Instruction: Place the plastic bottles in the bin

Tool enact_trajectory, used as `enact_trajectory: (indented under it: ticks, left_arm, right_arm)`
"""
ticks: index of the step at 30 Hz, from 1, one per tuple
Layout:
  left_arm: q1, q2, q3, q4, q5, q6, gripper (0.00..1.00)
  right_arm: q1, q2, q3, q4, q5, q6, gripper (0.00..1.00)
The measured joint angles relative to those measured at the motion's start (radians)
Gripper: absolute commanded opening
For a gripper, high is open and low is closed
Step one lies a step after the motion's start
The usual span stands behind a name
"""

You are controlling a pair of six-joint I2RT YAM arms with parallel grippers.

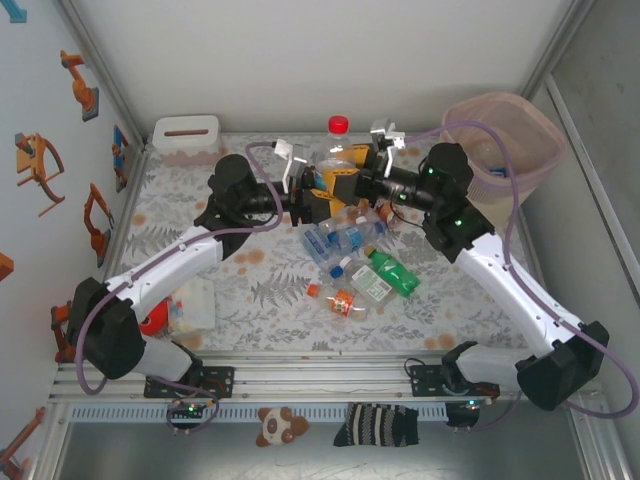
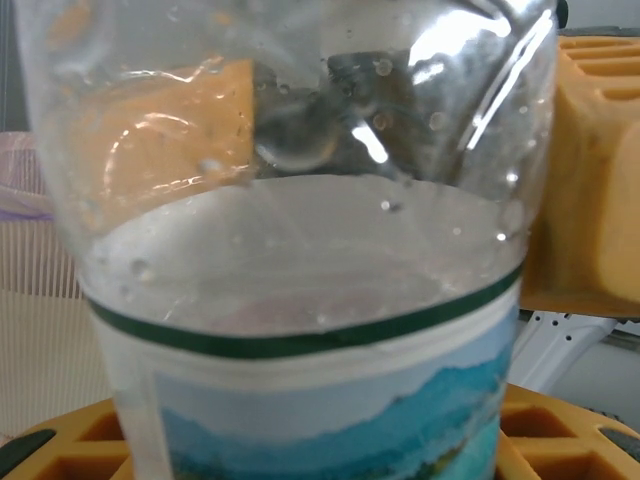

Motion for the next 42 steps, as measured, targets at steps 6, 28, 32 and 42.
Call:
enact_trajectory:
  ticks: [6, 28, 32, 42]
  left_arm:
    - [0.000, 0.000, 0.003, -0.012, 0.003, 0.009, 0.48]
    - [0.076, -0.121, -0.037, -0.221, -0.078, 0.145, 0.81]
    - [0.133, -0.144, -0.057, -0.270, -0.092, 0.148, 0.81]
    - [0.168, -0.192, -0.080, -0.366, -0.100, 0.184, 0.82]
  right_arm:
    - [0.000, 0.001, 0.000, -0.007, 0.000, -0.002, 0.57]
    - [-0.050, -0.003, 0.193, -0.343, 0.200, -0.137, 0.51]
    - [-0.146, -0.003, 0.253, -0.449, 0.265, -0.154, 0.51]
    - [-0.397, 0.092, 0.436, -0.622, 0.391, -0.142, 0.44]
